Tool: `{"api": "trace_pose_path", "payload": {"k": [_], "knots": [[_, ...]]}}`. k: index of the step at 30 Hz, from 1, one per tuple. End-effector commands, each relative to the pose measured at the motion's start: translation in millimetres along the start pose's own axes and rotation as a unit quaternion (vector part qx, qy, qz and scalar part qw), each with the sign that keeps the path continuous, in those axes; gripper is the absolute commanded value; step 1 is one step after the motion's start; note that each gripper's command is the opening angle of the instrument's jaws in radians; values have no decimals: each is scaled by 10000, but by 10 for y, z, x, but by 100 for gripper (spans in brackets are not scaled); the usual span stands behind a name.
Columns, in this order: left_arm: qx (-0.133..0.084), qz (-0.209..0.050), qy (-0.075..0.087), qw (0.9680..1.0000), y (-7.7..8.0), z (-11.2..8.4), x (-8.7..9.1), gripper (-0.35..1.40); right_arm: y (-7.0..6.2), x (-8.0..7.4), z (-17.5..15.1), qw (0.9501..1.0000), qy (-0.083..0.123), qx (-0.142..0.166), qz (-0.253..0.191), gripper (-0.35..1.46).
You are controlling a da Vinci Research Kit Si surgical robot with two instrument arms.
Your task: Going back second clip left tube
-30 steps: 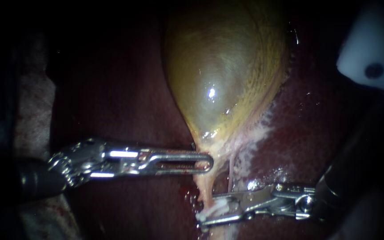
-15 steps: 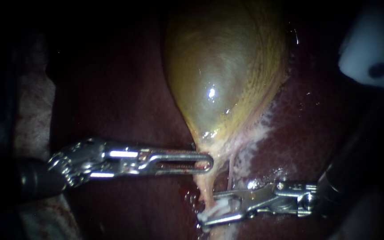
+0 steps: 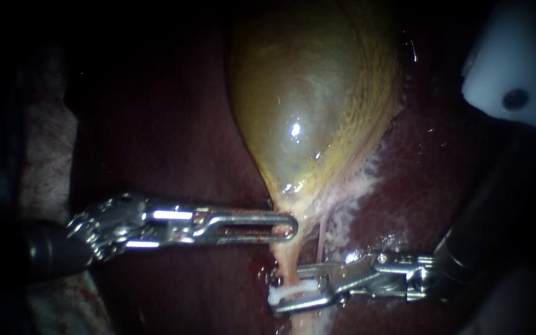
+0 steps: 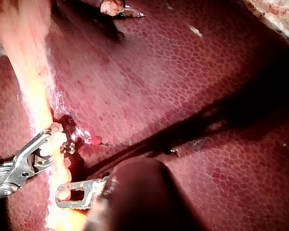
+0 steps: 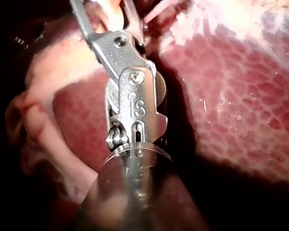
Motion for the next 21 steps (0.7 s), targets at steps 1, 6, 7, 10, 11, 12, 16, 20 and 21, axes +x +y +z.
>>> {"api": "trace_pose_path", "payload": {"k": [1, 6, 7, 10, 11, 12, 16, 20, 21], "knots": [[1, -1, 2, 10000, 0, 0, 0, -35, 0, 2, -3, 10000, 15, 3, -6, 44], [1, -1, 2, 10000, 0, 0, 0, -35, 0, 7, -14, 9999, 33, -21, -140, 44], [1, -1, 2, 10000, 0, 0, 0, -35, 0, 9, -17, 9998, 32, -43, -195, 44], [0, -1, 2, 10000, 0, 0, 0, -35, 0, 12, -26, 9994, 17, -56, -332, 44], [0, -1, 2, 10000, 0, 0, 0, -35, 0, 13, -28, 9993, 15, -66, -359, 44], [0, -1, 2, 10000, 0, 0, 0, -35, -1, 13, -30, 9992, 14, -77, -386, 44], [0, -1, 2, 10000, 0, 0, 0, -35, -1, 18, -36, 9983, 10, -96, -579, 44], [1, -1, 2, 10000, 0, 0, 0, -35, 0, 18, -43, 9970, 1, -156, -754, 46], [1, -1, 2, 10000, 0, 0, 0, -35, 0, 18, -45, 9967, 16, -176, -786, 46]]}}
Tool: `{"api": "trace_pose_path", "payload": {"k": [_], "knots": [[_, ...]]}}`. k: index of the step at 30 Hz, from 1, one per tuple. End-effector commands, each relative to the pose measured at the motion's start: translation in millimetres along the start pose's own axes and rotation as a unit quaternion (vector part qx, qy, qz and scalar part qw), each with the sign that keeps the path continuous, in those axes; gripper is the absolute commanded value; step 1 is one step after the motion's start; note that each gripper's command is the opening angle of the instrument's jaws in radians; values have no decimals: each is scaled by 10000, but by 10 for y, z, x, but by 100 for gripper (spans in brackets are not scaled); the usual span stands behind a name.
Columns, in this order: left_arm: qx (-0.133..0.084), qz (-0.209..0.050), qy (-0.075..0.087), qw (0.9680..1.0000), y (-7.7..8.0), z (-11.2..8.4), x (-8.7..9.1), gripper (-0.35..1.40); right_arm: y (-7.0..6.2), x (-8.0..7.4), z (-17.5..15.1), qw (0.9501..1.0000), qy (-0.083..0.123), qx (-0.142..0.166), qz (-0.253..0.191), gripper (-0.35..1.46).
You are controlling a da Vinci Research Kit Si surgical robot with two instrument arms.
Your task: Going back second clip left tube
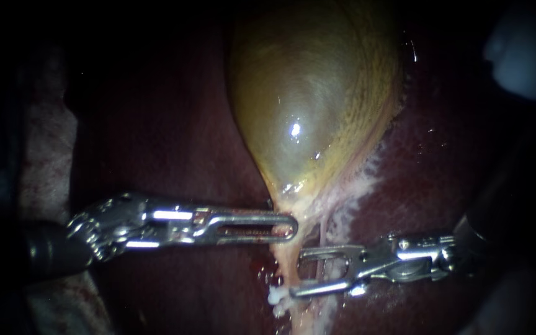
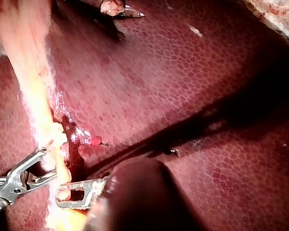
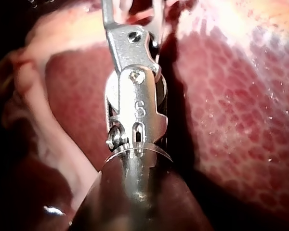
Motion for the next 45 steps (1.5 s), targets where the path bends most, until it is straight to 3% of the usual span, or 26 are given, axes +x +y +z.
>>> {"api": "trace_pose_path", "payload": {"k": [1, 7, 13, 18, 25, 37, 45], "knots": [[1, 0, 0, 10000, 0, 0, 0, -35, 0, 0, -3, 10000, 4, -29, -11, 46], [1, 1, 0, 10000, 0, 0, 0, -35, 0, 0, -27, 9998, -5, -71, -186, 46], [0, 1, 0, 10000, 0, 0, 0, -35, -10, 9, -56, 9982, 123, -149, -576, 48], [0, 1, -1, 10000, 0, 0, 0, -35, -19, 16, -83, 9952, 232, -99, -945, 46], [0, 3, 0, 10000, -1, 0, 0, -35, -24, 15, -112, 9894, 172, -138, -1434, 45], [5, 7, 3, 10000, -3, 2, -1, -35, -20, 12, -126, 9869, 158, -246, -1589, 47], [62, 43, 36, 10000, -15, 8, -8, -35, -20, 12, -126, 9864, 155, -249, -1617, 47]]}}
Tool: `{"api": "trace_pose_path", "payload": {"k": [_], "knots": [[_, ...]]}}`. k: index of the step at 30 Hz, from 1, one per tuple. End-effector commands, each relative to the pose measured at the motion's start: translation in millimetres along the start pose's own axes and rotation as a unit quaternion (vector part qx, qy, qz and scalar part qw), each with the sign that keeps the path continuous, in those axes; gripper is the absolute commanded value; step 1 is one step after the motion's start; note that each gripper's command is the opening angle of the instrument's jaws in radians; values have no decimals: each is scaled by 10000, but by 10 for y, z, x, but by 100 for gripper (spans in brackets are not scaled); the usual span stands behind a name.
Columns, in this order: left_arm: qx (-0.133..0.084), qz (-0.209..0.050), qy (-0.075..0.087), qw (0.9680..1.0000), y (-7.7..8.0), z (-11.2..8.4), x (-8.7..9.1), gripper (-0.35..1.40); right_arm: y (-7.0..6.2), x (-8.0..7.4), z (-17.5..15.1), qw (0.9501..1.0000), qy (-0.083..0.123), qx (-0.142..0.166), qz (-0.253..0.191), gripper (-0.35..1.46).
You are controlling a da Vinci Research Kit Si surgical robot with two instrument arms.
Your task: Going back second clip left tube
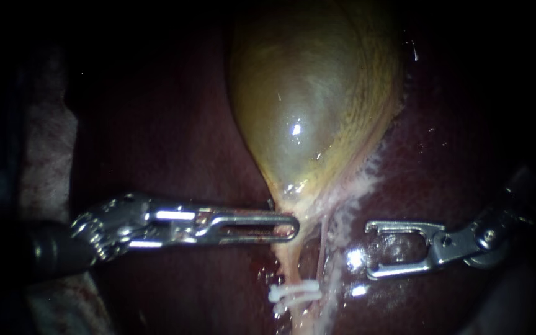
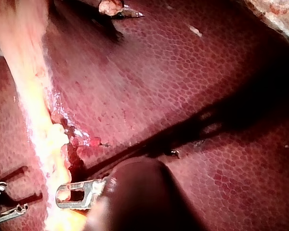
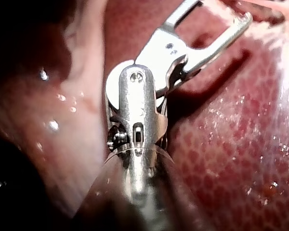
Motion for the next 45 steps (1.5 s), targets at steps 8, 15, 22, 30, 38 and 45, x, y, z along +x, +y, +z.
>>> {"api": "trace_pose_path", "payload": {"k": [8, 15, 22, 30, 38, 45], "knots": [[86, 24, 50, 9999, -13, 10, -5, -35, -1, 1, 4, 10000, -5, -3, -36, 47], [132, 59, 83, 9999, -22, 26, -12, -35, -1, 1, 5, 10000, -6, -5, -36, 47], [162, 61, 104, 9998, -26, 38, -11, -35, -1, 1, 5, 10000, -6, -7, -36, 47], [191, 86, 124, 9997, -35, 49, -14, -35, -1, 1, 7, 10000, -6, -10, -36, 47], [232, 109, 152, 9996, -41, 63, -19, -35, -1, 1, 7, 10000, -6, -12, -35, 48], [244, 113, 159, 9995, -43, 64, -19, -35, -1, 1, 8, 10000, -6, -14, -35, 48]]}}
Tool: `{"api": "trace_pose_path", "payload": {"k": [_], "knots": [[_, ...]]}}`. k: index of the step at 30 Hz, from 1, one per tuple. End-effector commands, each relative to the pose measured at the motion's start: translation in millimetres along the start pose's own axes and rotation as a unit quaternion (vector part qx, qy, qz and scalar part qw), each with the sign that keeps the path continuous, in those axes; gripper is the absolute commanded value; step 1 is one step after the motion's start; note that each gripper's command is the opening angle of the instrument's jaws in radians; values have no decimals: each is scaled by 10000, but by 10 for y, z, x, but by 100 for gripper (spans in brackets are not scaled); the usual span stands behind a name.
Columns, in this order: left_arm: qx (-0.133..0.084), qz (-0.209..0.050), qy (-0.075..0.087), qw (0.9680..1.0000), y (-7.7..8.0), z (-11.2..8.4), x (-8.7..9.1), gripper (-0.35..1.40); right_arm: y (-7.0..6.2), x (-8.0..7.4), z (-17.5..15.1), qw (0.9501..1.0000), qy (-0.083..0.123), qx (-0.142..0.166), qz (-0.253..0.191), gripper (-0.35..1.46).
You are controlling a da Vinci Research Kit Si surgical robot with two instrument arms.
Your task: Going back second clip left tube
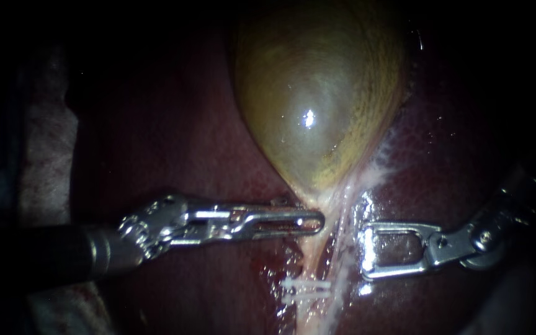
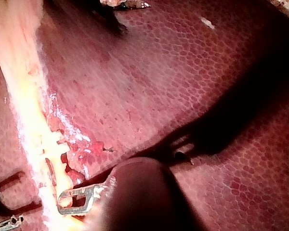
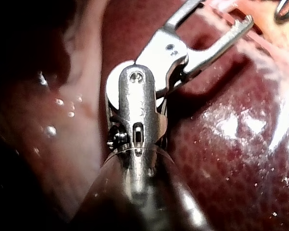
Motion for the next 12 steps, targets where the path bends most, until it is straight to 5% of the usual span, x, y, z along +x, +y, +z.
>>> {"api": "trace_pose_path", "payload": {"k": [1, 12], "knots": [[-1, 1, 0, 10000, -1, 0, 0, -35, 0, 0, 0, 10000, 0, 0, -1, 48], [0, 4, 1, 10000, -1, 0, -1, -35, 0, 0, 1, 10000, 0, -4, 0, 48]]}}
